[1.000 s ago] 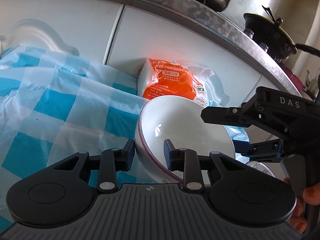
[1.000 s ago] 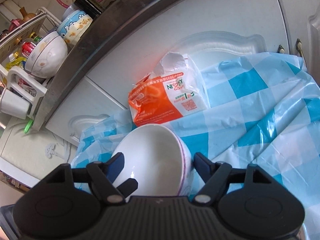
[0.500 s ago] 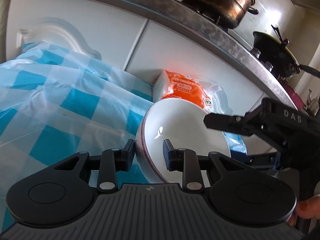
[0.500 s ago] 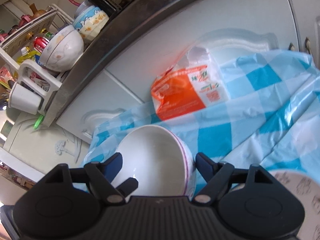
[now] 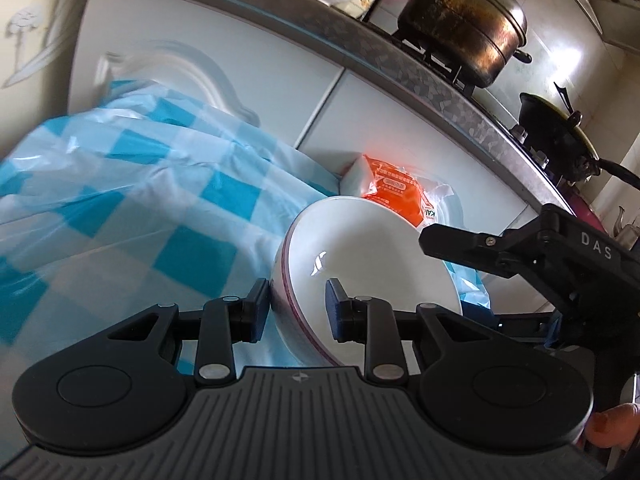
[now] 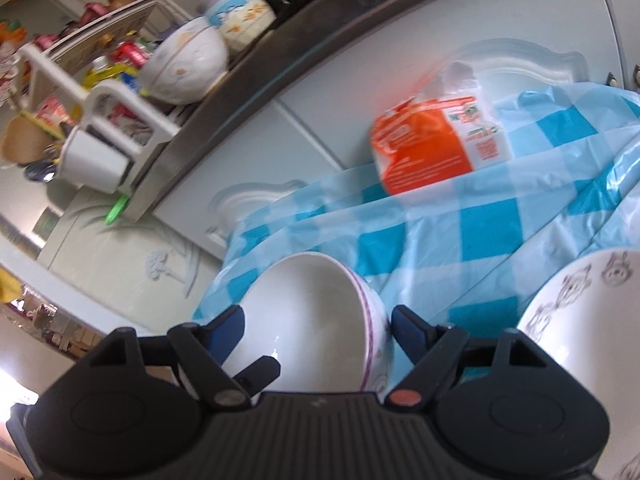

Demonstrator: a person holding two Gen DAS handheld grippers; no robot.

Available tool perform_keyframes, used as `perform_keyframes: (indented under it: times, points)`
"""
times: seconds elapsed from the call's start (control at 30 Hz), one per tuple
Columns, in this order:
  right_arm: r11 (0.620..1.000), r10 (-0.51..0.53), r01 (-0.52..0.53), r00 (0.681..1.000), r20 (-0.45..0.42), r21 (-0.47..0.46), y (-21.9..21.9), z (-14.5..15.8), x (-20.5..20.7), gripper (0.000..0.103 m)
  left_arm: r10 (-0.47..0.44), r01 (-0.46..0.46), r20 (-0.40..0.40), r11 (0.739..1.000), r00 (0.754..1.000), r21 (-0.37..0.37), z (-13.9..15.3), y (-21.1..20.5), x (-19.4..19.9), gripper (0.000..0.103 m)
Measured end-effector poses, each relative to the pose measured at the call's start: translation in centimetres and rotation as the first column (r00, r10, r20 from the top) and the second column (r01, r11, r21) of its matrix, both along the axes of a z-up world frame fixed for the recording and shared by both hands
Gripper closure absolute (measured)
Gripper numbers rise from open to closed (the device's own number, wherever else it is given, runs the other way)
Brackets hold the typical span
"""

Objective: Organize plates and bowls
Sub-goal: 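Lift and carry the white bowl with the left gripper toward the plate stack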

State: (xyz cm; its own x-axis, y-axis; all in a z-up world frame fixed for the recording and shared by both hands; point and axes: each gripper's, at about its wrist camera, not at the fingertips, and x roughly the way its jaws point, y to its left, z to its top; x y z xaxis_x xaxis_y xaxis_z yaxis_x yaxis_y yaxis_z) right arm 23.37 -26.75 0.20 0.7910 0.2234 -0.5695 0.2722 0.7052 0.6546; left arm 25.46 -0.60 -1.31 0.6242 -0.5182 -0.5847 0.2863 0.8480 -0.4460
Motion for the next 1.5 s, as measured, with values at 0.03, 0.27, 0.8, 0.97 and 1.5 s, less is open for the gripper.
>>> perform_keyframes:
  times: [0.03,0.27,0.8,0.97,1.5]
  points:
    - [1.000,0.008,-0.008,1.000,0.006,0.006,0.5,0.2,-0.2,0.022,0.006,-0.006,0.001,1.000,1.000,0.003,0.2,0.5,-0.4,0.073]
    - [0.998,0.065,-0.065,0.998,0.024,0.001,4.6,1.2,-1.9,0.022,0.047,-0.047,0.011,0.999,0.999,0.012,1.6,3.9,-3.4,0.073]
    - [0.984,0.179,-0.180,0.982,0.053,0.012,14.5,1.4,-6.9,0.019,0.132,-0.132,0.000,0.990,0.991,0.046,1.4,11.9,-10.4,0.073]
    - [0.979,0.196,-0.198,0.980,0.037,0.042,16.6,-0.2,-7.7,0.019,0.161,-0.160,-0.010,0.985,0.987,0.065,0.5,13.7,-11.3,0.073]
    - [0.977,0.213,-0.213,0.977,-0.003,-0.024,18.6,-2.3,-7.7,0.016,0.168,-0.165,-0.030,0.982,0.985,0.089,-1.6,14.2,-11.6,0.073]
